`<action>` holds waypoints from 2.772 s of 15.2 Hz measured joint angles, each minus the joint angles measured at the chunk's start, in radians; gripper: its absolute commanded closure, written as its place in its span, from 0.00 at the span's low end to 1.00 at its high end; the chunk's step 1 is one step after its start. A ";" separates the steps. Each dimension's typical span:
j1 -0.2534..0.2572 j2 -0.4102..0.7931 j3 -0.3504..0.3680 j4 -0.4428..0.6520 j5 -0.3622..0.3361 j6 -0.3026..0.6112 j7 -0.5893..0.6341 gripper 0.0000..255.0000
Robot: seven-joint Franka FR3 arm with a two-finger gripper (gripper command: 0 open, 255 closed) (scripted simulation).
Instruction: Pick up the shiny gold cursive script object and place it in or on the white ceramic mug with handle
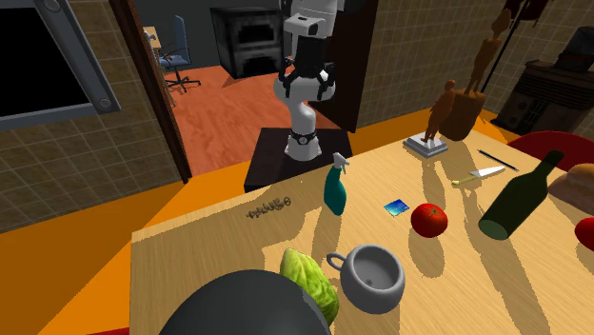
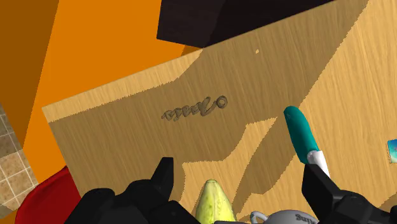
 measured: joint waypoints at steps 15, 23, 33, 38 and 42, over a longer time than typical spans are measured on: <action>-0.163 0.189 -0.022 -0.264 0.026 0.468 0.339 0.00; -0.263 0.453 -0.039 -0.332 0.033 0.814 0.539 0.00; -0.337 0.811 -0.074 -0.326 0.054 1.185 0.720 0.00; -0.336 0.902 -0.077 -0.312 0.046 1.263 0.732 0.00; -0.336 0.916 -0.078 -0.309 0.045 1.274 0.732 0.00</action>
